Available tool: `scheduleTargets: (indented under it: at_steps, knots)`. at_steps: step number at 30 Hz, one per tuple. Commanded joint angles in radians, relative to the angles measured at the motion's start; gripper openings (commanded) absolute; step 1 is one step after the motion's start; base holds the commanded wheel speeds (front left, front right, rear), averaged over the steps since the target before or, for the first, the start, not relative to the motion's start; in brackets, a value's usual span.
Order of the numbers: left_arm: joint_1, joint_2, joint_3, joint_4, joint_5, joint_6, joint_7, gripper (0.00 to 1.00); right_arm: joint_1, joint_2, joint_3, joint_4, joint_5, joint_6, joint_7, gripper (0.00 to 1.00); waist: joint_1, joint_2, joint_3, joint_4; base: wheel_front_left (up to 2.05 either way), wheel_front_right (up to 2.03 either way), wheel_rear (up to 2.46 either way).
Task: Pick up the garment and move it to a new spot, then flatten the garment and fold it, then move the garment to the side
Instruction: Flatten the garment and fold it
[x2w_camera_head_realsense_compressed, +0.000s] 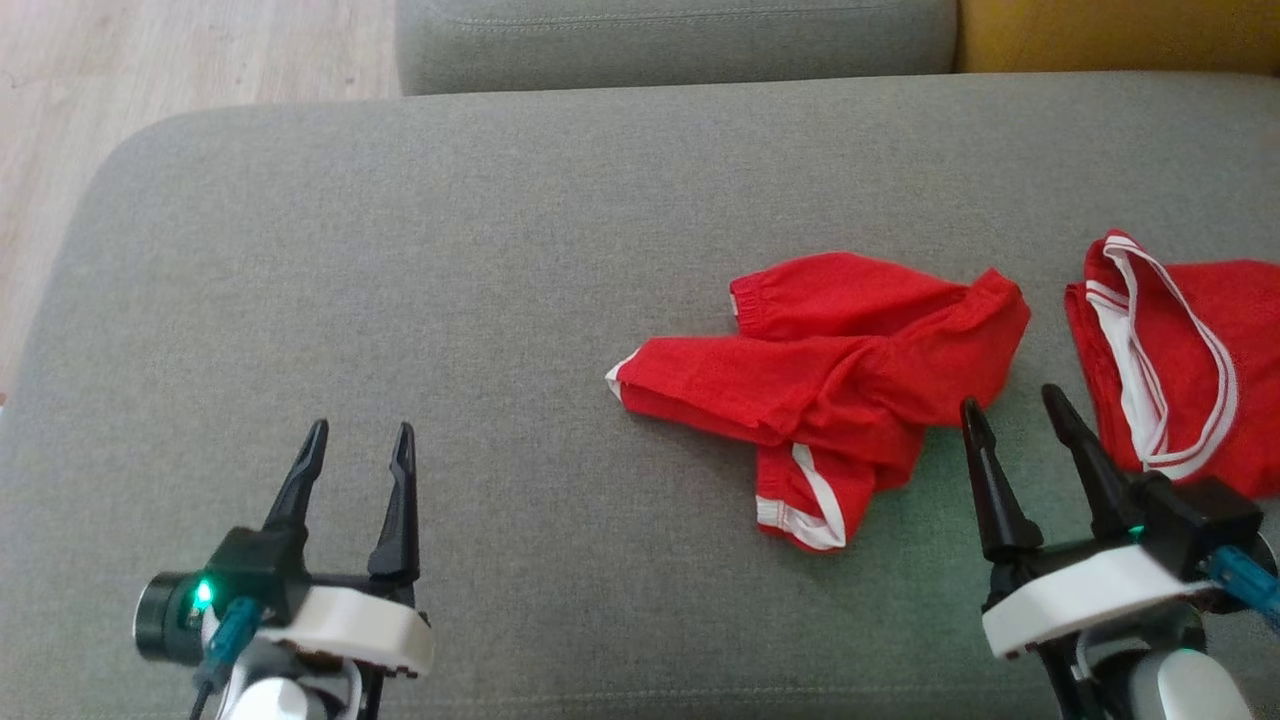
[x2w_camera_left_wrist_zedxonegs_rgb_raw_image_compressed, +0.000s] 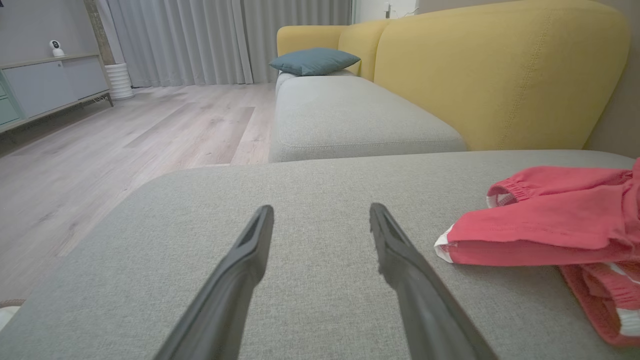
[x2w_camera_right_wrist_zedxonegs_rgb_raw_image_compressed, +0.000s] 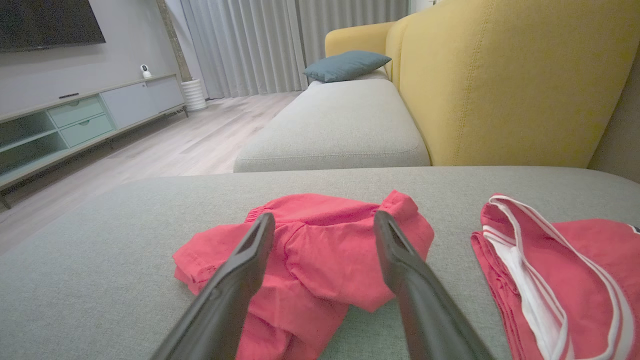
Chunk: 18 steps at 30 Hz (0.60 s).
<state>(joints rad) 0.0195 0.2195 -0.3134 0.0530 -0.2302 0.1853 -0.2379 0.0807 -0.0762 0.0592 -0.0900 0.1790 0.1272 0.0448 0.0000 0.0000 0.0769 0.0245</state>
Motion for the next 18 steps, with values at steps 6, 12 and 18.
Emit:
scheduleTargets:
  at_steps: [6, 12, 18]
  knots:
    - [-0.037, 0.022, 0.03, -0.04, 0.001, 0.01, -0.002, 1.0, -0.014, 0.001, 0.011, -0.048, -0.01, 0.003, 0.008, 1.0, 0.0, 0.0, 0.004, 0.003, 0.0, 0.0, 0.0]
    - [-0.048, 0.025, 0.016, -0.044, 0.006, 0.004, 0.0, 1.0, -0.016, 0.004, 0.012, -0.05, -0.009, 0.003, 0.013, 1.0, 0.0, 0.0, 0.011, 0.002, 0.0, 0.0, 0.0]
    - [-0.1, 0.009, -0.052, -0.045, 0.01, -0.046, 0.04, 1.0, -0.027, 0.005, 0.01, -0.053, -0.008, 0.003, 0.017, 1.0, 0.0, 0.0, 0.039, -0.004, 0.0, 0.0, 0.0]
